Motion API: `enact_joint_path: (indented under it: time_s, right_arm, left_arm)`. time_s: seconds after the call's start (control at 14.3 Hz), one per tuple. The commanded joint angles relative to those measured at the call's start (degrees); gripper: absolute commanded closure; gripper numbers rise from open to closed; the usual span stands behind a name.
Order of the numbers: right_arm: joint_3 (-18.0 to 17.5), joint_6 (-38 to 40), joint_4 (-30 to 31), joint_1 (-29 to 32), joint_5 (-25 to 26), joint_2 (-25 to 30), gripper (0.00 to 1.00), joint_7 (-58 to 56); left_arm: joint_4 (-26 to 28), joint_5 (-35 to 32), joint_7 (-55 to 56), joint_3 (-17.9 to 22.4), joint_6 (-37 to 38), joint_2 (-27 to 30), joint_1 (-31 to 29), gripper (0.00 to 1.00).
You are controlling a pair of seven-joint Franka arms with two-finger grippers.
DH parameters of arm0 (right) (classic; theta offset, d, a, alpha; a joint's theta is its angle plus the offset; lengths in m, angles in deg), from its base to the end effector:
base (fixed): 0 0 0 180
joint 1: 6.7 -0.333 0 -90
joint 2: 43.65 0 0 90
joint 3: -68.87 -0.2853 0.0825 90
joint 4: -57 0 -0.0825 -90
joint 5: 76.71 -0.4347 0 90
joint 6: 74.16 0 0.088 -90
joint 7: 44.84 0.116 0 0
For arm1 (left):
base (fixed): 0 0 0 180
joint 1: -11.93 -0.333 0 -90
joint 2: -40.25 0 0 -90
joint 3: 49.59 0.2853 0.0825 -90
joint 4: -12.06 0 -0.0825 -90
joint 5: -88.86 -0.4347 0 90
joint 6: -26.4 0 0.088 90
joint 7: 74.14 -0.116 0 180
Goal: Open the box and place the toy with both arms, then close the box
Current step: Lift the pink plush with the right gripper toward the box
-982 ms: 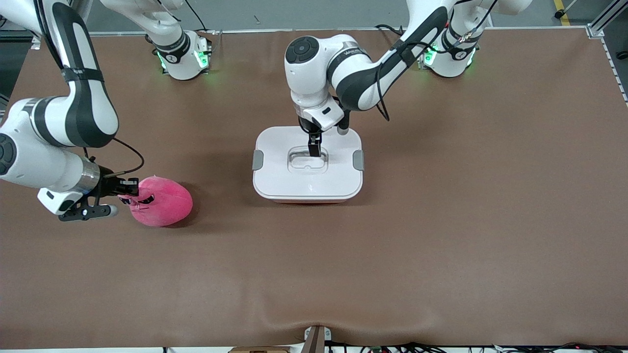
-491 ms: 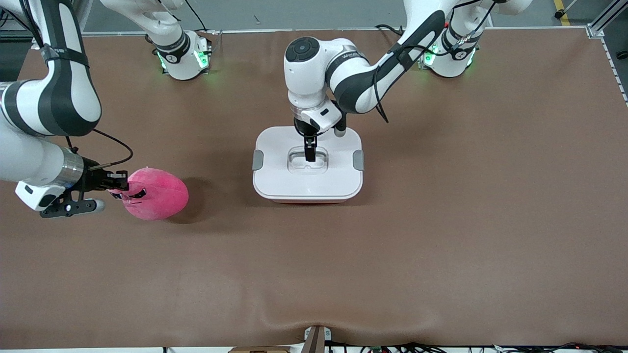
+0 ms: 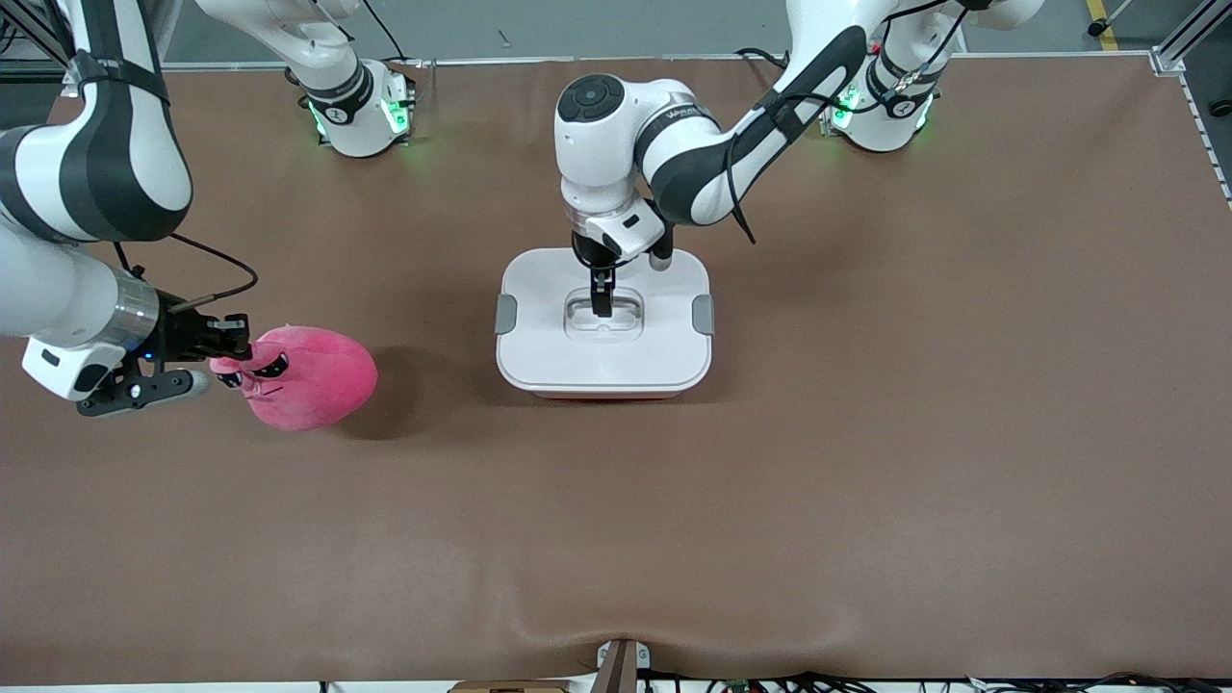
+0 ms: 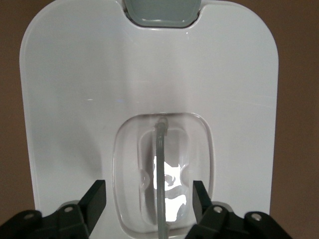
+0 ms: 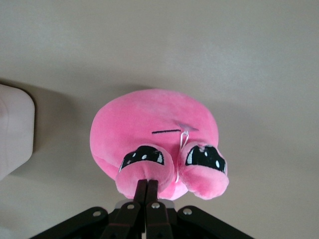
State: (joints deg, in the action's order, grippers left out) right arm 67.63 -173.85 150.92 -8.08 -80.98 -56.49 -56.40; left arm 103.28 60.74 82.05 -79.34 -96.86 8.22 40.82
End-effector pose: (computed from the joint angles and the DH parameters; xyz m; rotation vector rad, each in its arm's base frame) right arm 0.6560 0.0367 0.4209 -3.0294 -0.3502 0.1786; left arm 0.4284 -0.5849 0.2903 2.1728 2.0763 0.1854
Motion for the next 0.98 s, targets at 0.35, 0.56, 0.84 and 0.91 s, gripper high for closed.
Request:
enact_joint_path:
  time_s: [0.35,0.56,0.84,0.91]
  right_arm:
    - [-0.1,1.0,-0.7,-1.9,-0.6,1.6,1.0,-4.8]
    - [0.0,1.1,-1.0,-2.5,-0.6,1.7,1.0,-5.1]
    - [-0.3,3.5,-2.5,-3.2,-0.6,1.8,1.0,-5.2]
    - [-0.3,4.0,-3.0,-3.4,-0.6,1.7,1.0,-5.2]
  left_arm:
    - [-1.4,-2.3,4.0,0.2,-0.3,-1.8,1.2,0.43]
    - [-1.4,-2.2,4.0,0.2,-0.3,-1.8,1.1,0.56]
    - [-1.4,-2.1,4.0,0.2,-0.3,-1.4,0.8,0.9]
    - [-1.4,-2.0,4.0,0.2,-0.3,-1.2,0.6,0.97]
